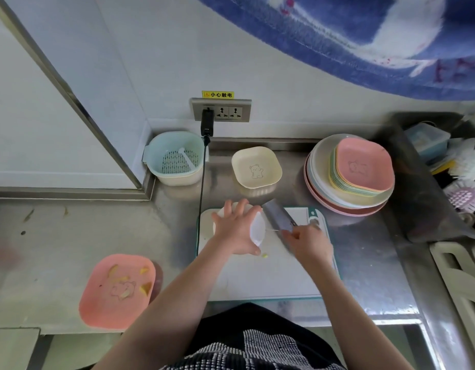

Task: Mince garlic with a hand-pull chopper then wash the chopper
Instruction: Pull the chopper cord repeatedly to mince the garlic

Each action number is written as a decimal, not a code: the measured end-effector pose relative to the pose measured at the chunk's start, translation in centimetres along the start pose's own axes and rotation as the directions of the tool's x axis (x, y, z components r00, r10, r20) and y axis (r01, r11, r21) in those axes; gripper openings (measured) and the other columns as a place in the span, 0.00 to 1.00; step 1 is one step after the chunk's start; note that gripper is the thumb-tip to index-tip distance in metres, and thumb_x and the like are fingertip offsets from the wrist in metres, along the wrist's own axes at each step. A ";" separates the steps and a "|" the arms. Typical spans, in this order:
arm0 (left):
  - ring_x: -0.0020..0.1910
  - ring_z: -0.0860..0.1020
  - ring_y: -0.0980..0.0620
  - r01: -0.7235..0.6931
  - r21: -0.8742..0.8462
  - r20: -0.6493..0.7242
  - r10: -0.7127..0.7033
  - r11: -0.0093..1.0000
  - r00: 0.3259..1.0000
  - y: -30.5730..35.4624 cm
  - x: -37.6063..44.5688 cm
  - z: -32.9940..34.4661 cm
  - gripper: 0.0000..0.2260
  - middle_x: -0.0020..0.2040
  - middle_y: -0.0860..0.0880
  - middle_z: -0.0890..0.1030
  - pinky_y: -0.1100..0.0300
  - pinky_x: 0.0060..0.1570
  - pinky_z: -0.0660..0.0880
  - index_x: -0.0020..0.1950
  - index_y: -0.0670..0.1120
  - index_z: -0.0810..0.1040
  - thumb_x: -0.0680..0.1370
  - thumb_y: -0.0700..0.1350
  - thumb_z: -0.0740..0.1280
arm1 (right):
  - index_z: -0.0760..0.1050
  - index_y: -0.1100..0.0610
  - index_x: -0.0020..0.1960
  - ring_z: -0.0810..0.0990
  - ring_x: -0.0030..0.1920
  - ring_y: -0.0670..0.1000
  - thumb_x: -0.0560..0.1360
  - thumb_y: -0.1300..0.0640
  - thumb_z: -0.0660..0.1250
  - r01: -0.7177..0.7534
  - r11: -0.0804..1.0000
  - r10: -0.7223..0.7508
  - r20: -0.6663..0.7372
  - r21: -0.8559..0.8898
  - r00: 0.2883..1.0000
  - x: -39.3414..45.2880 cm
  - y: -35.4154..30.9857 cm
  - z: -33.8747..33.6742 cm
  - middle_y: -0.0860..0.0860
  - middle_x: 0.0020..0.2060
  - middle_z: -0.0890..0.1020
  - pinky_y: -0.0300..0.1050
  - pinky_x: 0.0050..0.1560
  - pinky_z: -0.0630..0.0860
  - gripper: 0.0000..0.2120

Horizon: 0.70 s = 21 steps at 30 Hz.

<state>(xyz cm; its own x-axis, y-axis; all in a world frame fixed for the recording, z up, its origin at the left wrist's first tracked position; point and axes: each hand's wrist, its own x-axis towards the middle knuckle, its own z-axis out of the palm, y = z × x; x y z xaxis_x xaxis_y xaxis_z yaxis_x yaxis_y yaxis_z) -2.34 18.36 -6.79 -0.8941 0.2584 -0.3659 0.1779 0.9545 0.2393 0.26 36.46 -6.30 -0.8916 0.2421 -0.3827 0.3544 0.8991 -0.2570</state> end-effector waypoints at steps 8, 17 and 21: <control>0.69 0.53 0.42 -0.003 0.013 0.005 0.003 1.000 1.000 0.1 0.0 0.0 0.44 0.71 0.52 0.54 0.43 0.57 0.63 0.70 0.59 0.56 0.59 0.58 0.74 | 0.81 0.56 0.44 0.77 0.40 0.58 0.76 0.40 0.61 -0.328 0.943 0.331 -0.060 0.055 0.942 -0.8 7.5 0.5 0.57 0.44 0.78 0.48 0.44 0.78 0.20; 0.69 0.53 0.43 0.002 -0.009 -0.003 -0.002 1.000 1.000 -0.1 0.0 0.0 0.43 0.71 0.53 0.55 0.42 0.59 0.65 0.69 0.61 0.56 0.59 0.59 0.74 | 0.71 0.53 0.29 0.75 0.37 0.55 0.76 0.40 0.61 0.066 0.998 -0.066 -0.028 -0.018 0.997 0.2 -0.5 0.7 0.53 0.39 0.72 0.40 0.30 0.65 0.23; 0.70 0.53 0.43 0.010 -0.017 -0.003 -0.010 1.000 1.000 -0.1 0.0 0.1 0.44 0.71 0.54 0.54 0.42 0.59 0.64 0.69 0.61 0.56 0.59 0.59 0.74 | 0.82 0.55 0.41 0.78 0.40 0.58 0.75 0.39 0.61 -0.232 0.968 0.240 -0.094 0.093 0.966 0.6 6.7 0.1 0.58 0.43 0.80 0.47 0.43 0.77 0.21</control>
<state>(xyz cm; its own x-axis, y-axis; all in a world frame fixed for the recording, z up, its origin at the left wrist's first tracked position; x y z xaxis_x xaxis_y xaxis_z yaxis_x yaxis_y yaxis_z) -2.36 18.31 -6.87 -0.8972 0.2485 -0.3652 0.1623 0.9544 0.2505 2.14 42.59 -8.35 -0.8029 0.4840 -0.3480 0.5758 0.7808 -0.2424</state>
